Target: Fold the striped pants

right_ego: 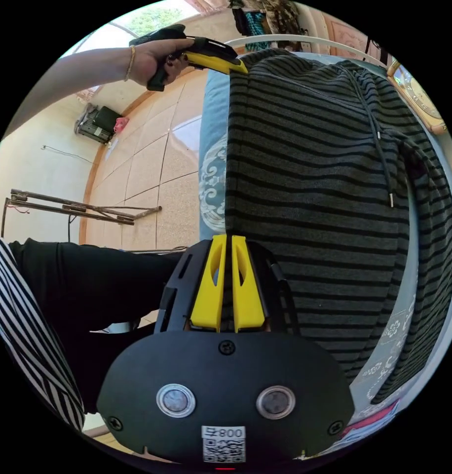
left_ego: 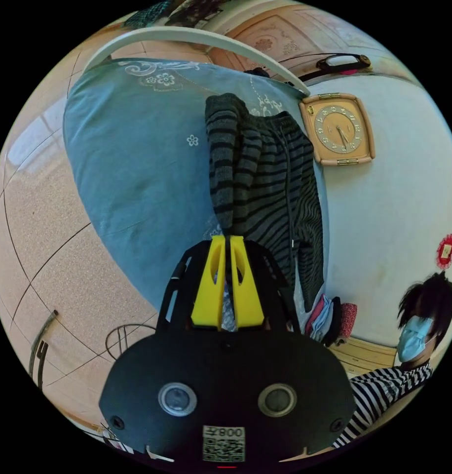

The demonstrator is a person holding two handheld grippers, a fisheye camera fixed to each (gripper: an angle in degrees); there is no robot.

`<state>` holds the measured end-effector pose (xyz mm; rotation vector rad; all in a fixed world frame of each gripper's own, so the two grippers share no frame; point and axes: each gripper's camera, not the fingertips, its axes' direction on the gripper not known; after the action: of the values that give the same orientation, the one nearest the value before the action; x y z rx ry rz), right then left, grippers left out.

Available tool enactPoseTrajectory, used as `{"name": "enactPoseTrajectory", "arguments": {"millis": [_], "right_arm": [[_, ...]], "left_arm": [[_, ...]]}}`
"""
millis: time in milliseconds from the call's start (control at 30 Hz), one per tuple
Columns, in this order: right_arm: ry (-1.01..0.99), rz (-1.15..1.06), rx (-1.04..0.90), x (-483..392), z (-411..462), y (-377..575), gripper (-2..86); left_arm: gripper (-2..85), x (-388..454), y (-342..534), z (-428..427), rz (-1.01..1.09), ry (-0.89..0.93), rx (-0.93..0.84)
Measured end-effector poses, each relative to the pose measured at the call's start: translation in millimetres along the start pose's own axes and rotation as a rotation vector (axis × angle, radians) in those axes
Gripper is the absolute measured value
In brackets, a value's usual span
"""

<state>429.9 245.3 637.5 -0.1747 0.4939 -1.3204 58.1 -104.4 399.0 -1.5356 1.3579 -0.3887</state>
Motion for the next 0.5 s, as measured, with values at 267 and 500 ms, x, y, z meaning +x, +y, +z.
{"name": "enactPoseTrajectory", "arguments": {"millis": [267, 500], "right_arm": [[-0.106, 0.022, -0.058, 12.9, 10.8, -1.7, 2.4], [-0.166, 0.048, -0.040, 15.1, -5.0, 3.5, 2.9]], "left_arm": [[4.6, -1.6, -3.6, 33.3, -0.036, -0.063, -0.039], [3.6, 10.7, -36.2, 59.2, -0.066, -0.037, 0.071]]}}
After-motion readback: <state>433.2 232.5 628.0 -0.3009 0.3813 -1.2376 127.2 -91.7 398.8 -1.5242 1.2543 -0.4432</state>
